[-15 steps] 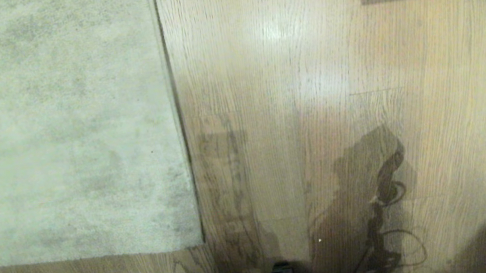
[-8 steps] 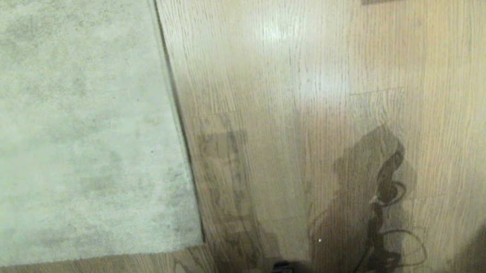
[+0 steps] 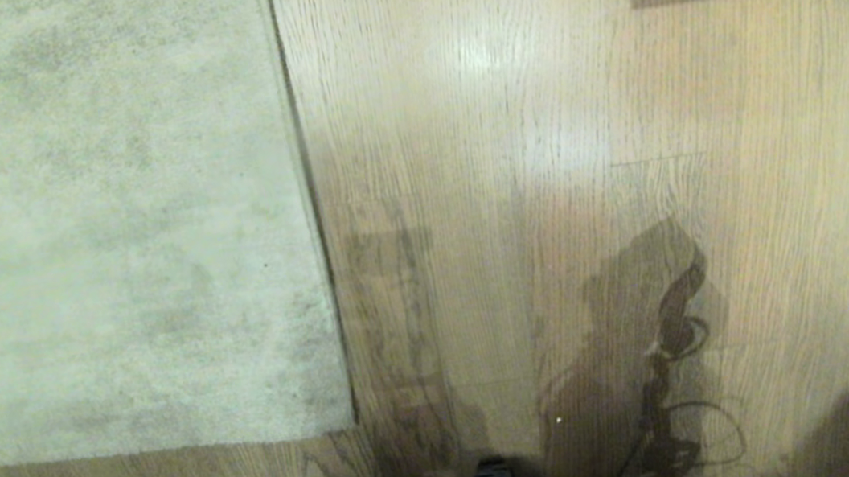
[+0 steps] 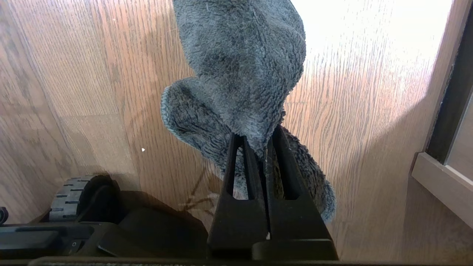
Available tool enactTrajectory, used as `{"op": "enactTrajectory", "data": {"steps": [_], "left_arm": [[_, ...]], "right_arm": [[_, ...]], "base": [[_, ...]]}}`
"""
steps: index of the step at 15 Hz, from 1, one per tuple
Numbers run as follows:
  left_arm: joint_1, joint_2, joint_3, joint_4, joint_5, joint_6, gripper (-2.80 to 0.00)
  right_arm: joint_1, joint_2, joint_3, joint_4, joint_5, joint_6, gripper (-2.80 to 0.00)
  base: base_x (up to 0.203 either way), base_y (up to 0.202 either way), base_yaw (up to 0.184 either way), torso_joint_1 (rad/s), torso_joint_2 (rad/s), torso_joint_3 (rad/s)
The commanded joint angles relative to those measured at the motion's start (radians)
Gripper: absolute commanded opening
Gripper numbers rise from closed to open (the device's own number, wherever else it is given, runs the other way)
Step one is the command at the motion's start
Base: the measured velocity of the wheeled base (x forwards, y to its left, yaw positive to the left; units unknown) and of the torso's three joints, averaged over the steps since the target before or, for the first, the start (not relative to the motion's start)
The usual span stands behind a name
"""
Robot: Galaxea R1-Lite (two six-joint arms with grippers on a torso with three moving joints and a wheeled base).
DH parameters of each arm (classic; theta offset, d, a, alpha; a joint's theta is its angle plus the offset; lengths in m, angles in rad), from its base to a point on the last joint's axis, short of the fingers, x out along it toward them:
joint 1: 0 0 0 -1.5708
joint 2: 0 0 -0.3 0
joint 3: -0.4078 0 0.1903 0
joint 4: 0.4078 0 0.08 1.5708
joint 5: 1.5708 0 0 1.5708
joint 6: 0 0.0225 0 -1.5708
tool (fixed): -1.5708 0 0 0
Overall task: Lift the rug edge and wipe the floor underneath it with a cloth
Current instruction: Lift up the carpet
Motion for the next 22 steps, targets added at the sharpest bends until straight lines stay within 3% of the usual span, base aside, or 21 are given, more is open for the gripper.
{"op": "enactTrajectory", "data": {"steps": [1, 18, 22], "left_arm": [[0.000, 0.001, 0.002, 0.000, -0.001, 0.001, -2.80], [0.000, 0.001, 0.012, -0.038, 0.000, 0.005, -2.80], [0.001, 0.052, -0.002, 0.007, -0.001, 0.000, -2.80]], "right_arm": [[0.000, 0.003, 0.000, 0.000, 0.000, 0.000, -2.80], [0.000, 0.001, 0.000, 0.000, 0.000, 0.000, -2.80], [0.000, 0.002, 0.000, 0.000, 0.000, 0.000, -2.80]], "base": [[0.000, 0.000, 0.000, 0.000, 0.00, 0.000], [0.000, 0.000, 0.000, 0.000, 0.00, 0.000], [0.000, 0.000, 0.000, 0.000, 0.00, 0.000]]}}
